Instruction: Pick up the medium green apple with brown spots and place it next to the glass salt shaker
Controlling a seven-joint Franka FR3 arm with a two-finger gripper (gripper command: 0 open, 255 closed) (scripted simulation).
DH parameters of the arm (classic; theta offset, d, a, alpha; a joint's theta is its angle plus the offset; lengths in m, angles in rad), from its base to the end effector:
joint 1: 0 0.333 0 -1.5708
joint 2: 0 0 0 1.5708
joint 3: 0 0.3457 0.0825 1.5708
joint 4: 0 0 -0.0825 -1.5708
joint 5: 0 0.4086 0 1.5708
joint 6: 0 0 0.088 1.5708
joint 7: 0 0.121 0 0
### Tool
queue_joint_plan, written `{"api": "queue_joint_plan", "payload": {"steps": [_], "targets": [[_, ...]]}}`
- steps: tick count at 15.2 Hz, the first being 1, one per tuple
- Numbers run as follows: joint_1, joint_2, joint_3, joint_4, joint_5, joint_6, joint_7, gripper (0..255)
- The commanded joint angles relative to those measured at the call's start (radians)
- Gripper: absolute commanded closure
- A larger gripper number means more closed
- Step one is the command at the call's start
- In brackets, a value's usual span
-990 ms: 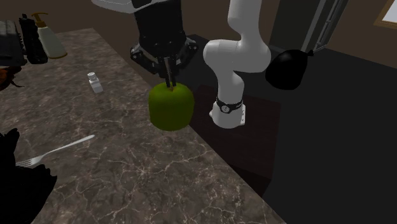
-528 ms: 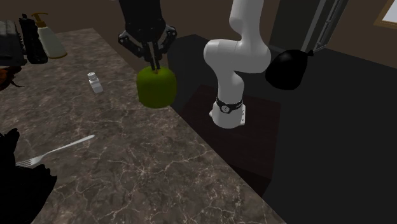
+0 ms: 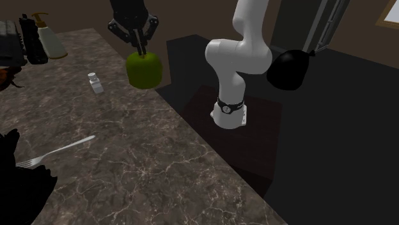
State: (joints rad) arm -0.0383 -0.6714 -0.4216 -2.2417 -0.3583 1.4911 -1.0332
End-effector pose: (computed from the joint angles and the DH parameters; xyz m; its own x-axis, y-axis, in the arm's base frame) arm 0.2830 -0.2322 0.5828 0.7749 0.6144 -0.1483 0.6142 -0.7874 -0.0527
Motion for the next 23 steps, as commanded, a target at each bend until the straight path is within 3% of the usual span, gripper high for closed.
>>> {"api": "queue_joint_plan", "payload": {"steps": [1,14,19,23], "targets": [[-0.017,-0.013,-0.034,-0.004,-0.029,0.003,-0.042,255],[-0.074,0.035,-0.317,0.132,-0.191,0.037,-0.363,255],[-0.054,0.102,-0.458,0.230,-0.217,0.069,-0.496,255],[-0.006,0.176,-0.601,0.327,-0.213,0.101,-0.609,255]]}}
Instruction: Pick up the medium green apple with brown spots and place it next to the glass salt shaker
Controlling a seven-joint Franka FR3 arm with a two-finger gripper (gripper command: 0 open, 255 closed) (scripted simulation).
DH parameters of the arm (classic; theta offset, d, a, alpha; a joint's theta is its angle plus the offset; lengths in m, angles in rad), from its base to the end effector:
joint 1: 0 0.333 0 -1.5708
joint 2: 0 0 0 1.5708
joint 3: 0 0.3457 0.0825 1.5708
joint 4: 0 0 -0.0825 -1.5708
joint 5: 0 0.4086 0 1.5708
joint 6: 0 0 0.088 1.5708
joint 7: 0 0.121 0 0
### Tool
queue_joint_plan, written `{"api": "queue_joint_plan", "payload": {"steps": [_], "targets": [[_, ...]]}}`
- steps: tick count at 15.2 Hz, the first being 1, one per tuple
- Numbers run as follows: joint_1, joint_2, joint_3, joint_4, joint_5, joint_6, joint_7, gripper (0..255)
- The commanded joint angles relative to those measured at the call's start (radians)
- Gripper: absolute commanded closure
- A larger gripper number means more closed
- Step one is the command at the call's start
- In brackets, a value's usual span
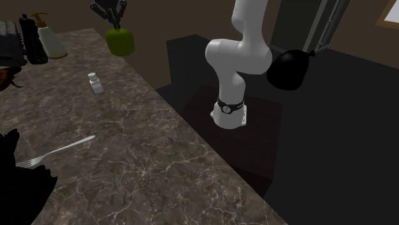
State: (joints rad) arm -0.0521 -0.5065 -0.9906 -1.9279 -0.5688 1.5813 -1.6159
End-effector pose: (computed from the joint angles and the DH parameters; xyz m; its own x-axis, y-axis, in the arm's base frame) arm 0.1123 -0.4956 0.5858 0.7751 0.6145 -0.1473 0.6142 -0.7874 -0.0528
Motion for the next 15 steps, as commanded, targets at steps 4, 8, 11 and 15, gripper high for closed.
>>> {"api": "queue_joint_plan", "payload": {"steps": [4,8,11,15], "targets": [[0.108,0.106,-0.234,0.129,0.035,0.047,-0.151,255],[0.358,0.172,-0.569,0.270,0.075,0.064,-0.266,255],[0.518,0.110,-0.719,0.353,0.018,0.044,-0.275,255],[0.496,0.103,-0.712,0.295,0.007,0.093,-0.259,255]]}}
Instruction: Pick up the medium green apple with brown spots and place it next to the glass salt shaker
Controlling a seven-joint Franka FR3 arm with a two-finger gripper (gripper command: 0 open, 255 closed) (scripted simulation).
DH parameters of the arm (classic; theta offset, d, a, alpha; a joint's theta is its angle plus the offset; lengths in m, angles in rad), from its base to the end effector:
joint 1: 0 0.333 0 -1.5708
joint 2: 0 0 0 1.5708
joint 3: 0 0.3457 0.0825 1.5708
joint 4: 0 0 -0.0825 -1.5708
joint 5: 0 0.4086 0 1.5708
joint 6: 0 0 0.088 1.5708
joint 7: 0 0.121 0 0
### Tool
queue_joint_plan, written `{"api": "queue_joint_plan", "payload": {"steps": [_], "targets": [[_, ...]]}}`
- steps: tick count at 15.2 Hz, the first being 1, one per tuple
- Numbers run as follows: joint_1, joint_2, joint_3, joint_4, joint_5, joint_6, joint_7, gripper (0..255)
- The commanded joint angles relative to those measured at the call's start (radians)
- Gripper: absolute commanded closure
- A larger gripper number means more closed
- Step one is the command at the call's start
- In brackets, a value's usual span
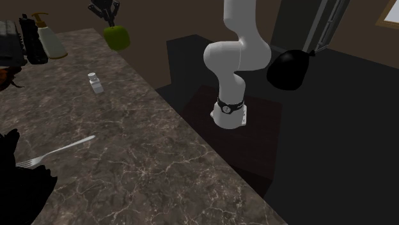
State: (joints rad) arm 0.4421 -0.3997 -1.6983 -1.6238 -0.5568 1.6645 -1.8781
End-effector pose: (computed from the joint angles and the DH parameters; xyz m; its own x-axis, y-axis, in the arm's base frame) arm 0.0276 -0.6246 0.5629 0.7742 0.6154 -0.1479 0.6152 -0.7866 -0.0531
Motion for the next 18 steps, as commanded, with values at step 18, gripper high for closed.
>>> {"api": "queue_joint_plan", "payload": {"steps": [18], "targets": [[0.004,-0.055,-0.065,-0.209,-0.080,0.211,0.081,255]]}}
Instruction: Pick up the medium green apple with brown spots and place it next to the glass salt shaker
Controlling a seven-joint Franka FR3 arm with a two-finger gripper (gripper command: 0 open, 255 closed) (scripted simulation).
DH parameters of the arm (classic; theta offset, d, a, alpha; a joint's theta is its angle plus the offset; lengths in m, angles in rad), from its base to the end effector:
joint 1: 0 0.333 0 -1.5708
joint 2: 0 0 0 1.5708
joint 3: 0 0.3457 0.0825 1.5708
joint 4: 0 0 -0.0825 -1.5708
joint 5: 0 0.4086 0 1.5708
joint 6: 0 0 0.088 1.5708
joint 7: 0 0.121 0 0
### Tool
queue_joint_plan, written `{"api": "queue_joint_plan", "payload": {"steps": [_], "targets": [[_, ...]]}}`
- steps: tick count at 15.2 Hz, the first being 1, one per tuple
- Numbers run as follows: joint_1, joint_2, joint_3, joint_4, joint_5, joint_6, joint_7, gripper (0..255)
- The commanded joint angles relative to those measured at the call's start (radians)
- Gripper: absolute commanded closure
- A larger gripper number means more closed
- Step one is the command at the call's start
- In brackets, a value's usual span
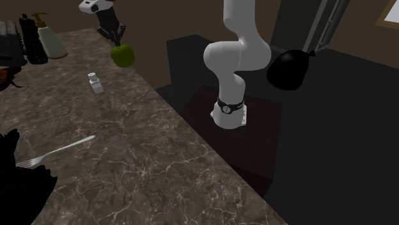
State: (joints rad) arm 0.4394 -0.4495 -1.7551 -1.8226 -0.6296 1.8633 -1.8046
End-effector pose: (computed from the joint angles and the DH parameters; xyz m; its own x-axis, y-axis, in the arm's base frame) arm 0.0256 -0.6245 0.4639 0.7740 0.6156 -0.1483 0.6153 -0.7865 -0.0533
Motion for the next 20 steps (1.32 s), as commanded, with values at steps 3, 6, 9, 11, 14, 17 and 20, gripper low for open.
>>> {"api": "queue_joint_plan", "payload": {"steps": [3,6,9,11,14,17,20], "targets": [[0.019,-0.018,-0.029,-0.035,-0.026,0.042,0.023,255],[0.033,-0.032,-0.051,-0.057,-0.046,0.071,0.039,255],[0.047,-0.046,-0.073,-0.076,-0.066,0.096,0.054,255],[0.047,-0.046,-0.073,-0.076,-0.066,0.096,0.054,255],[0.047,-0.046,-0.073,-0.076,-0.066,0.096,0.054,255],[0.047,-0.046,-0.073,-0.076,-0.066,0.096,0.054,255],[0.047,-0.046,-0.073,-0.076,-0.066,0.096,0.054,0]]}}
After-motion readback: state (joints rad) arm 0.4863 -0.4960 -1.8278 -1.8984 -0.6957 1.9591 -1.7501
